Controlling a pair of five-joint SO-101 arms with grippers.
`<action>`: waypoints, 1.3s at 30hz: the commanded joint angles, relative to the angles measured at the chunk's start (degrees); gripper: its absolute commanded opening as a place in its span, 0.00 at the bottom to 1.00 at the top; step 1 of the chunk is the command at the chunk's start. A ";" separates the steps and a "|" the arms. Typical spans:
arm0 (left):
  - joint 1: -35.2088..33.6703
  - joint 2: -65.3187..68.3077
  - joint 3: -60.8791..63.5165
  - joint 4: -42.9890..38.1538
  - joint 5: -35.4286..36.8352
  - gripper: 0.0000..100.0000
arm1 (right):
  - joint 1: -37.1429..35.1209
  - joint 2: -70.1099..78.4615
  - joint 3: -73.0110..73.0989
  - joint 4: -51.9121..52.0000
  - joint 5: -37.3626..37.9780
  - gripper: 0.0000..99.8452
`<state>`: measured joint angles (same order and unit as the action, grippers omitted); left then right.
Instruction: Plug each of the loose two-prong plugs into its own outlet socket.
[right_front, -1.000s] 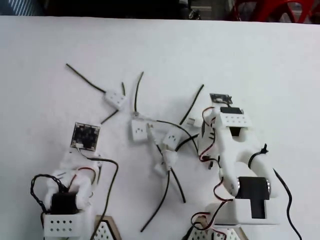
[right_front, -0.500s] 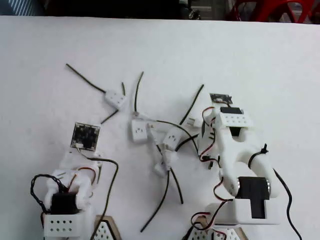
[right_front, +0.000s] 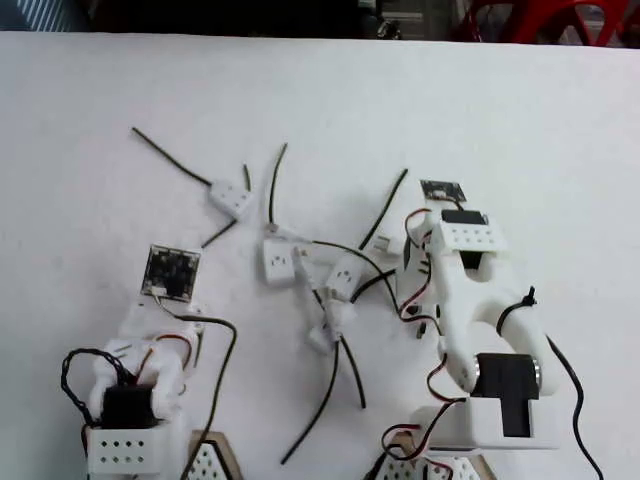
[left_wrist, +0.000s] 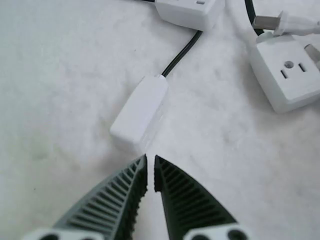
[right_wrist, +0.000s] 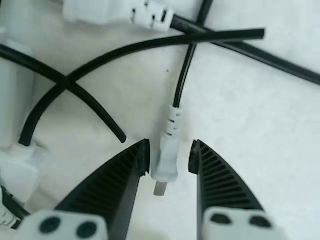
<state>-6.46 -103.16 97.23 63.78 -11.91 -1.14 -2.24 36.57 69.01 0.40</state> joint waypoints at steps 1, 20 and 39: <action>-0.66 -0.66 -0.26 -0.44 -0.35 0.05 | 0.40 -0.31 -1.76 0.57 -0.53 0.13; -0.75 -0.66 -0.26 -0.44 -0.35 0.05 | 0.31 -1.10 -4.40 6.81 0.00 0.02; -0.75 -0.66 -0.26 -0.44 -0.35 0.05 | -0.57 -0.57 -2.20 6.46 0.00 0.07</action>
<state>-6.46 -103.16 97.23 63.78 -11.91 -1.14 -2.24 34.73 74.81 0.40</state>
